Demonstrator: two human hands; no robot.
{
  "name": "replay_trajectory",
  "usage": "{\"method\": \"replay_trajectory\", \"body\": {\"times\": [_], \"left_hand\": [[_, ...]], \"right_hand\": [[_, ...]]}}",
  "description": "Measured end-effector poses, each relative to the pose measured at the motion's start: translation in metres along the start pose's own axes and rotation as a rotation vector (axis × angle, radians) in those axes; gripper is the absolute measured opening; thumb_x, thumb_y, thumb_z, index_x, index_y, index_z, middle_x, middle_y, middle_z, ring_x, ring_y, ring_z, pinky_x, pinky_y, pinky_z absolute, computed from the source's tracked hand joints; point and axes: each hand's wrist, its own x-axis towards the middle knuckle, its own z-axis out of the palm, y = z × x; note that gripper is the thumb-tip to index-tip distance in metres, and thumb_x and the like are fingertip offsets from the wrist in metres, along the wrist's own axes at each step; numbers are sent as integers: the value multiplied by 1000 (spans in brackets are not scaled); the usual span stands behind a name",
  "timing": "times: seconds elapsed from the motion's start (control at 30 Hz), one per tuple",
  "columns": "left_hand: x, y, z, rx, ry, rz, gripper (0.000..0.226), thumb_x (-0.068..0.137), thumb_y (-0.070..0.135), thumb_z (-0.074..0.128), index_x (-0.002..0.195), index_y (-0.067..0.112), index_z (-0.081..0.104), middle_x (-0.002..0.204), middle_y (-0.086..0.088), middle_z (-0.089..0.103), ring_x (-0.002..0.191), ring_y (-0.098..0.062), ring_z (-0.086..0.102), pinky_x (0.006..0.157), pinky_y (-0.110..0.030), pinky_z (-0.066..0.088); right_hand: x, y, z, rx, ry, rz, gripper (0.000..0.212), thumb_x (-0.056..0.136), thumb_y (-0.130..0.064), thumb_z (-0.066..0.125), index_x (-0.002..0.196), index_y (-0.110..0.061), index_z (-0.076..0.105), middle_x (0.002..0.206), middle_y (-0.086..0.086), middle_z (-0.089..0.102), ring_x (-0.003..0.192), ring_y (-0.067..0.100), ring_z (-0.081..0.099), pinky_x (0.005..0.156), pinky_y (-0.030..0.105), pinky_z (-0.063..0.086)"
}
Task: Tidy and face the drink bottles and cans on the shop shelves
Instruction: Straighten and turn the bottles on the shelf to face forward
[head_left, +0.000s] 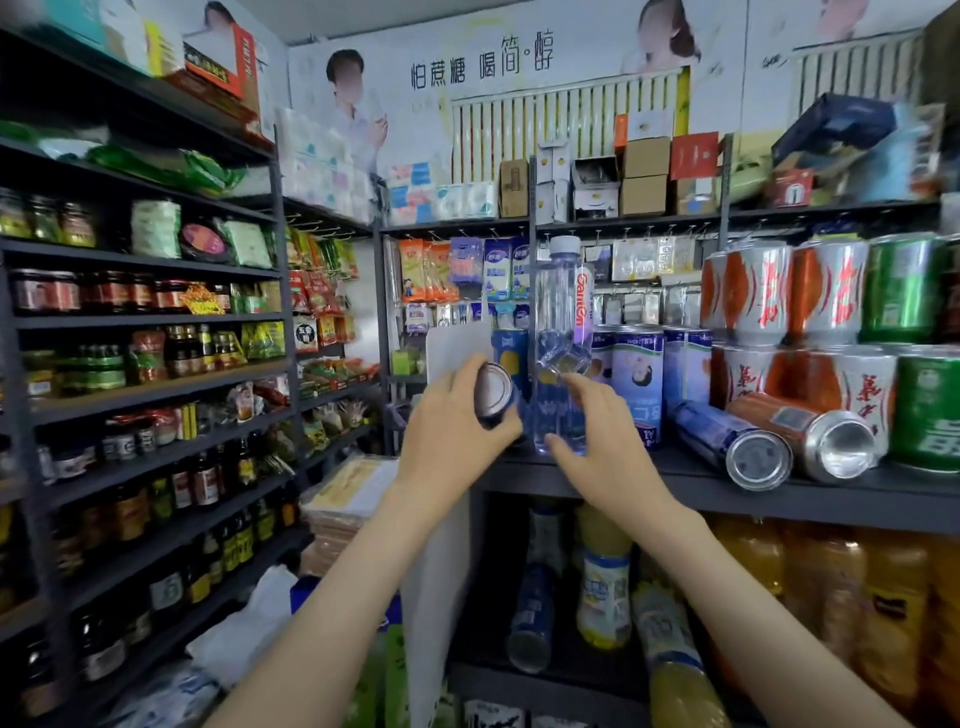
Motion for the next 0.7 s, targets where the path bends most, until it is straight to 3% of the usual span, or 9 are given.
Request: {"method": "replay_trajectory", "body": {"times": [0.2, 0.3, 0.47, 0.6, 0.7], "left_hand": [[33, -7, 3, -213, -31, -62, 52, 80, 43, 63, 129, 28, 49, 120, 5, 60, 105, -13, 56, 87, -30, 48], [48, -5, 11, -261, -53, -122, 52, 86, 40, 62, 133, 24, 46, 125, 5, 56, 106, -10, 52, 84, -22, 42], [65, -3, 33, -340, -164, -169, 41, 91, 39, 56, 126, 20, 45, 116, 0, 57, 91, -12, 52, 73, -23, 42], [66, -5, 51, -343, -180, -116, 46, 93, 35, 55, 134, 21, 40, 120, 2, 53, 93, -6, 47, 67, -16, 37], [62, -6, 56, -374, -177, -149, 59, 91, 31, 58, 142, 25, 29, 128, -3, 50, 99, -12, 51, 76, -26, 49]], "right_hand": [[10, 6, 4, 13, 18, 54, 61, 88, -12, 62, 141, -11, 32, 134, 4, 41, 128, 17, 33, 102, 18, 20], [15, 11, 3, 28, 33, 108, 65, 88, -13, 62, 143, -12, 27, 138, 4, 37, 130, 16, 29, 101, 16, 18], [15, 16, 0, 44, 30, 169, 65, 88, -15, 61, 143, -12, 28, 138, 3, 38, 131, 16, 30, 105, 22, 23], [5, 14, -11, -61, 22, 76, 55, 90, -17, 58, 139, -13, 34, 135, -1, 39, 130, 12, 30, 101, 11, 16], [-7, 14, -28, -283, 85, 22, 55, 84, -17, 66, 134, -11, 43, 130, 4, 47, 124, 22, 39, 101, 28, 30]]}}
